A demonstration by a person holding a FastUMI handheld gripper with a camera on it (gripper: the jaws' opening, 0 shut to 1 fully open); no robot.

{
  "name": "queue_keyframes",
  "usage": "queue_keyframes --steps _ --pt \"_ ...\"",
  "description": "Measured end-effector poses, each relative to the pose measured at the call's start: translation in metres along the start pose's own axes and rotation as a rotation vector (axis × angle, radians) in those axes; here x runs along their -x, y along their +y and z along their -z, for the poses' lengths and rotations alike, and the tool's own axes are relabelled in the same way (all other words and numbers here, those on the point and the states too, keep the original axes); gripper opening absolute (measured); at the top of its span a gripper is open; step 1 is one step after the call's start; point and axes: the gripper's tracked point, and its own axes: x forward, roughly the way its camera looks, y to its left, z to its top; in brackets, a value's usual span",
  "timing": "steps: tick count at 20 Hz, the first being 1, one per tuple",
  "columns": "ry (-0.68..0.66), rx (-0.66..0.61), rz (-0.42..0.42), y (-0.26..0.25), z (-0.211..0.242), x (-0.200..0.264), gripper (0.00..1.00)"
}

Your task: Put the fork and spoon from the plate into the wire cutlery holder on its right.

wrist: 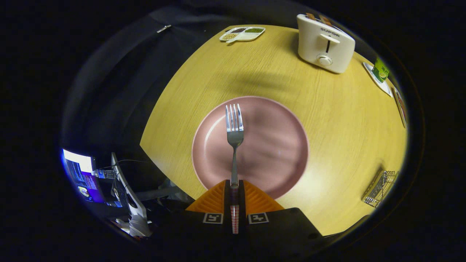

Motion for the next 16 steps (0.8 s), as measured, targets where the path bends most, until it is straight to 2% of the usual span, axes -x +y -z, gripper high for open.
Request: queue_keyframes --steps 7,13,16 --pt "-0.179 -0.045 0.07 -0.059 -0.011 0.094 0.1" --pt "-0.194 -0.07 0.149 -0.124 0.017 0.165 0.1" --pt "-0.15 -0.088 0.163 -0.154 0.035 0.193 0.1"
